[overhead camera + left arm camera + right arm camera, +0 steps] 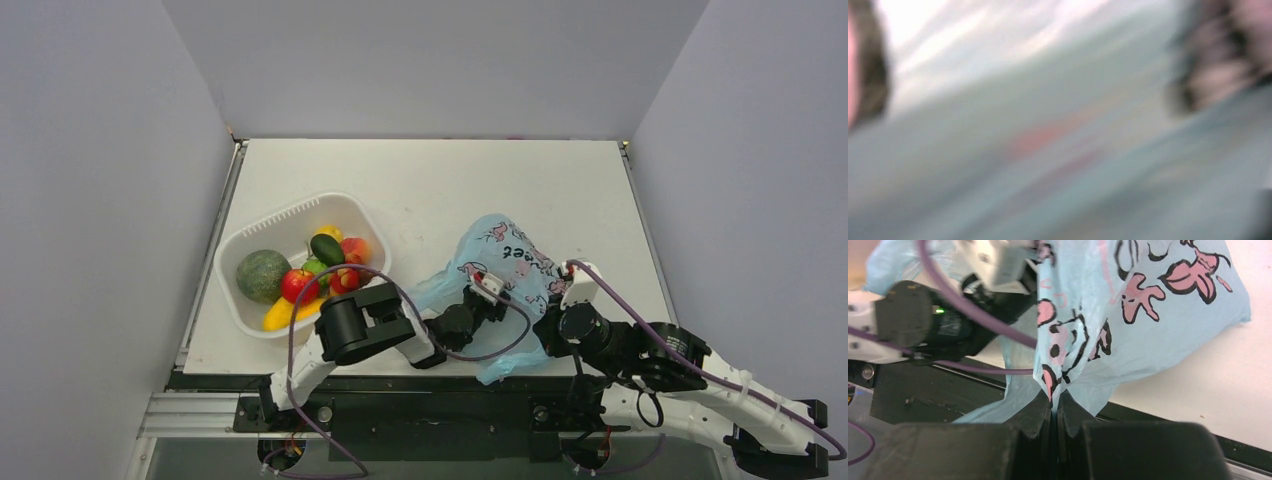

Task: Take the fake fruits out of the plastic bag
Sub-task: Take out the fake fruit from the plastic bag, then place the fake fruit in the bin.

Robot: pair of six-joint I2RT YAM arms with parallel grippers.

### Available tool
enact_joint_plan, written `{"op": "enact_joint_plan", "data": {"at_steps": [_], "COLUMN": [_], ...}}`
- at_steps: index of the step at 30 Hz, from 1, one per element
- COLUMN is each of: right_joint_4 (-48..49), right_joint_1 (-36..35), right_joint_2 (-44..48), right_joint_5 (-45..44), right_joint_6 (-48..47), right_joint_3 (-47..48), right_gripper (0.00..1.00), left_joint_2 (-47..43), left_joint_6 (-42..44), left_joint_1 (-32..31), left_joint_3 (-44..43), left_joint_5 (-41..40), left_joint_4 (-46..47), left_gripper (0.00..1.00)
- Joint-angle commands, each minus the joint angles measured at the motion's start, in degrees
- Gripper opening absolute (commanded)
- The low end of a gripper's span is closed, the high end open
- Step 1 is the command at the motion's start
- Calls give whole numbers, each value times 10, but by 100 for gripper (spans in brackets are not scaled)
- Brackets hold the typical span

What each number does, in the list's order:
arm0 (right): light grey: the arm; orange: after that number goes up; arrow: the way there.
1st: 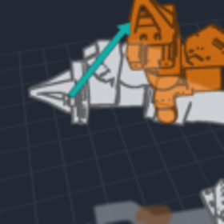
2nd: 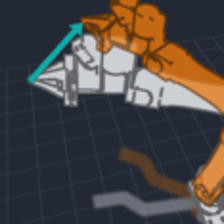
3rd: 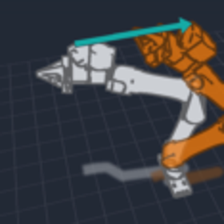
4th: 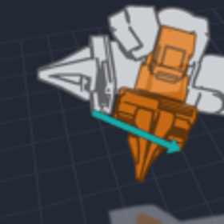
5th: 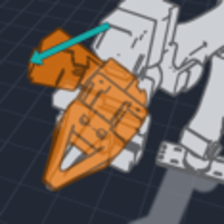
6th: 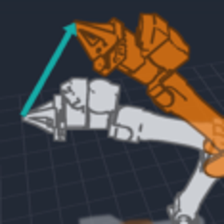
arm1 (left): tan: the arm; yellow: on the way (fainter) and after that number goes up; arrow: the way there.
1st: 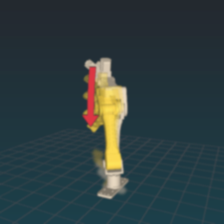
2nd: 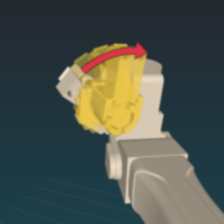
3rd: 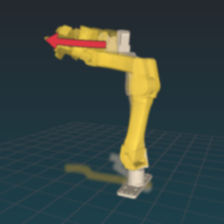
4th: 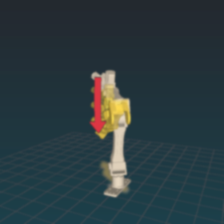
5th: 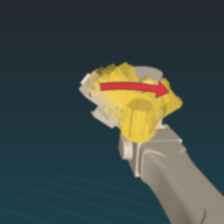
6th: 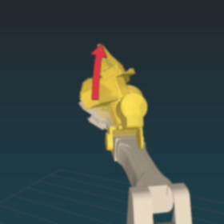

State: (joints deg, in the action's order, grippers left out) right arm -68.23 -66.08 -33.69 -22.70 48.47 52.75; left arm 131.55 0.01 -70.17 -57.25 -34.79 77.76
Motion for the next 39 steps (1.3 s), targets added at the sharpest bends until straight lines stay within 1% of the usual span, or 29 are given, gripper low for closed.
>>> {"op": "enact_joint_plan", "data": {"at_steps": [1, 2, 5, 6, 7, 8, 9, 10, 11, 14, 17, 21, 23, 24, 25, 28, 31, 35, 37, 38, 39], "right_joint_4": [12, 13, 16, 20, 21, 25, 27, 30, 31, 32, 31, 31, 31, 30, 31, 30, 28, 21, 14, 10, 4], "right_joint_1": [0, 0, 0, 0, 0, 0, 0, 0, 0, 0, 1, 2, 2, 2, 3, 6, 9, 15, 22, 25, 26], "right_joint_2": [13, 14, 15, 14, 14, 14, 12, 10, 7, 1, -1, -16, -27, -33, -35, -42, -40, -28, -22, -18, -16], "right_joint_5": [-28, -36, -51, -59, -68, -74, -87, -94, -106, -132, -164, -181, -184, -185, -188, -190, -190, -204, -208, -210, -211], "right_joint_6": [-4, -3, -2, 0, 0, 2, 4, 9, 13, 31, 42, 43, 37, 37, 40, 47, 58, 73, 79, 82, 83], "right_joint_3": [6, 5, 4, 3, 1, -1, -1, -1, 1, 4, 3, 4, 1, 0, -4, -9, -16, -25, -23, -20, -19], "right_gripper": [0, 0, 0, 0, 0, 0, 0, 0, 0, 0, 0, 0, 0, 0, 0, 0, 0, 0, 0, 0, 0], "left_joint_2": [-136, -174, -241, -268, -279, -298, -314, -321, -334, -365, -403, -463, -502, -517, -547, -604, -668, -736, -772, -794, -805], "left_joint_6": [-142, -164, -256, -273, -302, -314, -335, -344, -362, -383, -396, -398, -386, -373, -366, -320, -289, -259, -247, -243, -236], "left_joint_1": [-1, 1, 6, 12, 17, 20, 24, 26, 30, 36, 37, 37, 37, 37, 38, 44, 50, 62, 67, 68, 69], "left_joint_3": [67, 87, 113, 115, 115, 109, 103, 101, 99, 110, 135, 143, 141, 139, 134, 117, 104, 101, 97, 93, 90], "left_joint_5": [103, 141, 228, 276, 325, 355, 403, 422, 453, 495, 527, 563, 560, 553, 532, 489, 460, 420, 380, 338, 314], "left_joint_4": [-55, -74, -170, -210, -231, -269, -289, -325, -341, -394, -417, -469, -508, -543, -563, -668, -747, -826, -868, -882, -915], "left_gripper": [6, 6, 5, 5, 5, 4, 4, 3, 3, 1, 1, 0, 0, 0, 0, 0, 0, 0, 0, 0, 0]}}
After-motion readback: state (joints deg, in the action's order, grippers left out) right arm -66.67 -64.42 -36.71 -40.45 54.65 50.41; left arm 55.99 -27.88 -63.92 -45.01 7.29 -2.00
